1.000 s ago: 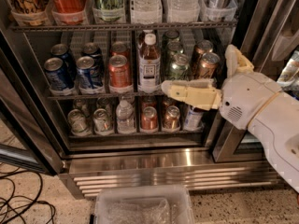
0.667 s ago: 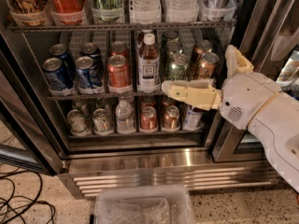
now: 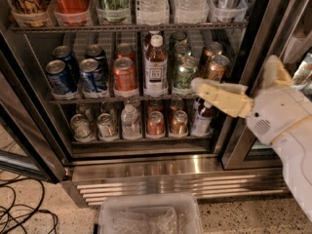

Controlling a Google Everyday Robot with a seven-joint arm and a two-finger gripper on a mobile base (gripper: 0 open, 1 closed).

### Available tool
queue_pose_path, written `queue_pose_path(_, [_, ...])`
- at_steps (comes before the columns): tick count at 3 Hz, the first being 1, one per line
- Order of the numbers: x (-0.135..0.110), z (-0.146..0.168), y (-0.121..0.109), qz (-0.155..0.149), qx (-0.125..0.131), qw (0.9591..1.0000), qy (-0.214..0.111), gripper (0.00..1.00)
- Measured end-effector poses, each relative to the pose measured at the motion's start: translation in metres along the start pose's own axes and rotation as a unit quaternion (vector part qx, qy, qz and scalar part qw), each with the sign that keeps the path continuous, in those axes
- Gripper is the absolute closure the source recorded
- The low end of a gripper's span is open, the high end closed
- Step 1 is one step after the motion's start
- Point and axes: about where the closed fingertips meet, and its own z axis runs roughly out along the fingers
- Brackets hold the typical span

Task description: Pick redbull can from top shelf of fridge

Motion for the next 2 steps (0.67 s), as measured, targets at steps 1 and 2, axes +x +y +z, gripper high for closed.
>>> queue_pose_path(1, [-0.015,-0.027,-0.028,-0.047,0.059,0.9968,-0.026,0.11])
queue_pose_path(2, [-0.025,-0.007,0.014,-0.071,0.04,0.9949,-0.06,0.12])
